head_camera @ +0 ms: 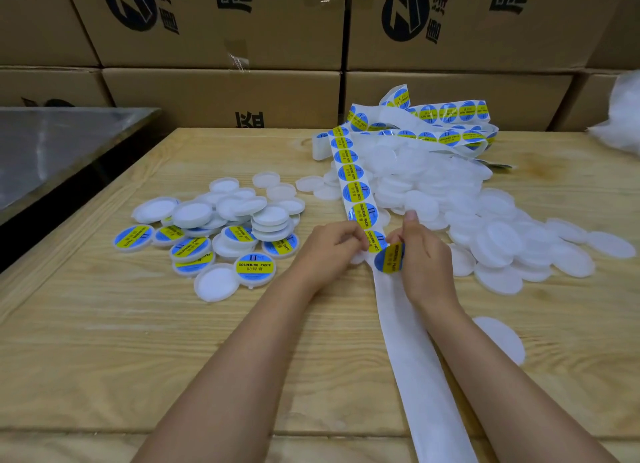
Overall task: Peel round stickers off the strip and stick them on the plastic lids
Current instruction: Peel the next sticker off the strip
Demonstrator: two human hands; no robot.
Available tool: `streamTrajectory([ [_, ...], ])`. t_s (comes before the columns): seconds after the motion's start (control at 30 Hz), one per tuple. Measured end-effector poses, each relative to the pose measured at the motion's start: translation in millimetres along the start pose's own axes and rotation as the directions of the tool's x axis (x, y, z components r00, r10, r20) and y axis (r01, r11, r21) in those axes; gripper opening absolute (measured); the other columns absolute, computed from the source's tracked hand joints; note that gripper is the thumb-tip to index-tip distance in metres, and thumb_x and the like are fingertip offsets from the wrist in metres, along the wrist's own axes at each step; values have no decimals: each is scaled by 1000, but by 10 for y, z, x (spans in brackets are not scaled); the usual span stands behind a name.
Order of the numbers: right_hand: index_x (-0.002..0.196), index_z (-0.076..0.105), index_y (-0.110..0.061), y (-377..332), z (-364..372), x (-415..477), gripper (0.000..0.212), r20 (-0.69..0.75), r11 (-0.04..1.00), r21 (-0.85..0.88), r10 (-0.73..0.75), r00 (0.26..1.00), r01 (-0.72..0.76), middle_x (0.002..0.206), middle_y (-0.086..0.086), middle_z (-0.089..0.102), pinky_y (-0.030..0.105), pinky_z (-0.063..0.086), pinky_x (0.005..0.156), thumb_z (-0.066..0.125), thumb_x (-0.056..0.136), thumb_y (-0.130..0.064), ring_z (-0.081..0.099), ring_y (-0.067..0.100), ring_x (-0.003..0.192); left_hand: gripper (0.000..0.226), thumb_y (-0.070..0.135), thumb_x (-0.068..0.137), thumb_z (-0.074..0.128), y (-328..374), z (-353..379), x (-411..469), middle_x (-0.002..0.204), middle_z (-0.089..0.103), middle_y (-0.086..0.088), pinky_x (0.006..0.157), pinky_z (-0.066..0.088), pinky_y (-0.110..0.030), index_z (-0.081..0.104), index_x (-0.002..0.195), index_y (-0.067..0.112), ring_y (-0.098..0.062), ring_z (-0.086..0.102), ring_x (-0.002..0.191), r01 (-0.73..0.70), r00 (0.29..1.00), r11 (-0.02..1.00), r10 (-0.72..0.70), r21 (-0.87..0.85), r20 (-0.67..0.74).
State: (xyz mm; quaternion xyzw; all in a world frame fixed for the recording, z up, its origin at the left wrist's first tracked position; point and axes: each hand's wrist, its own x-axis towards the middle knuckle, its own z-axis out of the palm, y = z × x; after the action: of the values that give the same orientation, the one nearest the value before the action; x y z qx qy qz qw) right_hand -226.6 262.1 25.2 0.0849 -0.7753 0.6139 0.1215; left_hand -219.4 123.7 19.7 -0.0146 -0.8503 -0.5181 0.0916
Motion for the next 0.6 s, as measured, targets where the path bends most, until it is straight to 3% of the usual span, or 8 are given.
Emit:
streamTrajectory([
  [0.17, 77, 55, 2, -21, 8, 6, 49, -1, 999, 19, -51, 999, 51, 77, 14, 58, 35, 41, 70, 38, 95, -40, 51, 22, 73, 3, 21, 81, 65, -47, -2, 20, 84, 70, 0, 79, 49, -34, 65, 78, 22, -19, 62, 86, -52, 998, 987, 55, 154, -20],
  [0.4, 80, 54, -1, -21, -24, 0, 27, 97, 997, -6, -72, 993, 73, 81, 10, 56, 19, 36, 64, 47, 67, -23, 47, 14, 72, 19, 39, 77, 70, -48, 2, 5, 78, 69, 4, 75, 49, -36, 66, 77, 21, -16, 61, 81, -61, 998, 991, 65, 120, -28],
  [0.5, 84, 54, -6, -4, -22, 4, 15, 104, 991, -83, -97, 990, 106, 83, 3, 56, 15, 36, 62, 62, 74, -13, 48, 13, 74, 22, 45, 73, 67, -44, -1, -2, 77, 68, 5, 75, 49, -37, 64, 74, 23, -16, 61, 81, -64, 997, 991, 67, 115, -29],
  [0.6, 86, 52, -9, 19, -7, 4, 15, 90, 975, -147, -155, 984, 167, 86, 4, 57, 13, 36, 64, 64, 77, -5, 50, 16, 77, 16, 38, 76, 67, -47, 1, -1, 76, 67, 6, 76, 49, -36, 63, 74, 23, -14, 61, 79, -67, 997, 991, 71, 113, -33],
])
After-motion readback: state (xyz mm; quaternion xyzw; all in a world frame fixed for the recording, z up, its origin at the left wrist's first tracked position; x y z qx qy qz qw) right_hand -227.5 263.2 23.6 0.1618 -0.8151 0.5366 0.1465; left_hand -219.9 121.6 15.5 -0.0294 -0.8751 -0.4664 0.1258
